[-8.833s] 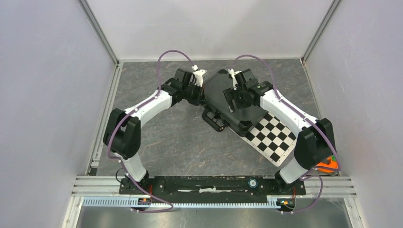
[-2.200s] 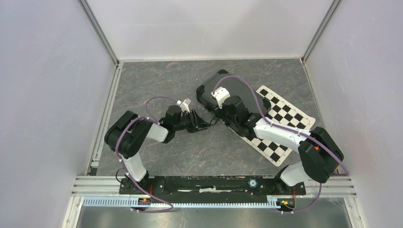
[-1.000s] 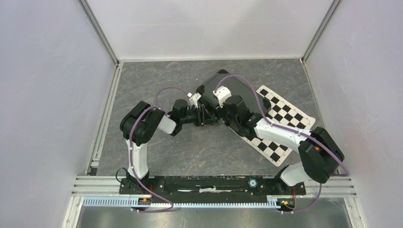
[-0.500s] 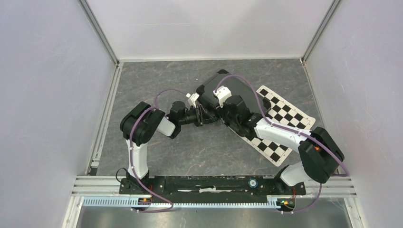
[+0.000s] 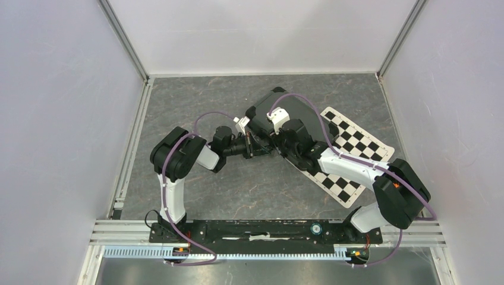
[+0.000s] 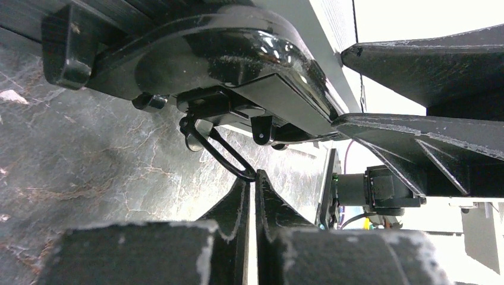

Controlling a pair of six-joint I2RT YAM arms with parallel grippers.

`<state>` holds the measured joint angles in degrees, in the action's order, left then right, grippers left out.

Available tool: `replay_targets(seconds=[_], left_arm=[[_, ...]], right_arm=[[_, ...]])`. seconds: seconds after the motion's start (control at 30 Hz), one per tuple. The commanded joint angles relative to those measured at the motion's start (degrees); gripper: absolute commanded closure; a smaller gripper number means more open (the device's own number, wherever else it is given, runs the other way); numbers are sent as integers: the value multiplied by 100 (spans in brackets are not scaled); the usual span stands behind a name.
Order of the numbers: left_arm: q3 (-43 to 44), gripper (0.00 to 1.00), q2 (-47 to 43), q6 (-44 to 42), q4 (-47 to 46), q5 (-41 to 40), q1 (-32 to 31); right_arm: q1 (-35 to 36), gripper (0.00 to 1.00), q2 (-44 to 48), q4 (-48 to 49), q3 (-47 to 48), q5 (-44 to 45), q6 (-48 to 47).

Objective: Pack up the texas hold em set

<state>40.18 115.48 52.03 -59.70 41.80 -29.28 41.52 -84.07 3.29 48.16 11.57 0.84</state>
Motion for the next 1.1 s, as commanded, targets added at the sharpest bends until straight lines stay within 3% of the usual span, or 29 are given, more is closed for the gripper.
replay_targets(seconds=[0.0, 0.17, 0.27, 0.33, 0.43, 0.57, 0.63, 0.7, 0.83, 0.9, 0.97, 1.07], left_arm=[[170, 98, -165, -603, 660, -414, 9], [249, 98, -309, -764, 751, -435, 7], [270, 73, -341, -679, 563, -365, 5], [287, 64, -322, -617, 486, -333, 7], [340, 66, -248, -584, 474, -304, 10], [311, 85, -143, -508, 263, -278, 9], [277, 88, -125, -422, 68, -261, 5], [258, 81, -132, -334, -125, -236, 9], [263, 53, -233, -246, -206, -151, 9], [232, 46, -279, -255, -234, -180, 5], [259, 45, -253, -247, -226, -176, 3], [267, 54, -172, -145, -363, -147, 8]], right_arm=[[-47, 58, -238, -488, -212, -159, 223], [-48, 58, -248, -488, -202, -199, 231], [-43, 58, -243, -501, -201, -200, 233], [-53, 58, -247, -504, -211, -192, 232], [-48, 58, -250, -497, -219, -197, 232], [-52, 59, -242, -503, -226, -209, 230], [-49, 59, -249, -504, -228, -208, 233], [-45, 59, -256, -509, -228, -213, 232], [-47, 62, -276, -522, -212, -289, 191], [-47, 64, -294, -530, -201, -311, 188], [-50, 64, -301, -531, -202, -316, 193], [-52, 64, -304, -531, -202, -331, 189]])
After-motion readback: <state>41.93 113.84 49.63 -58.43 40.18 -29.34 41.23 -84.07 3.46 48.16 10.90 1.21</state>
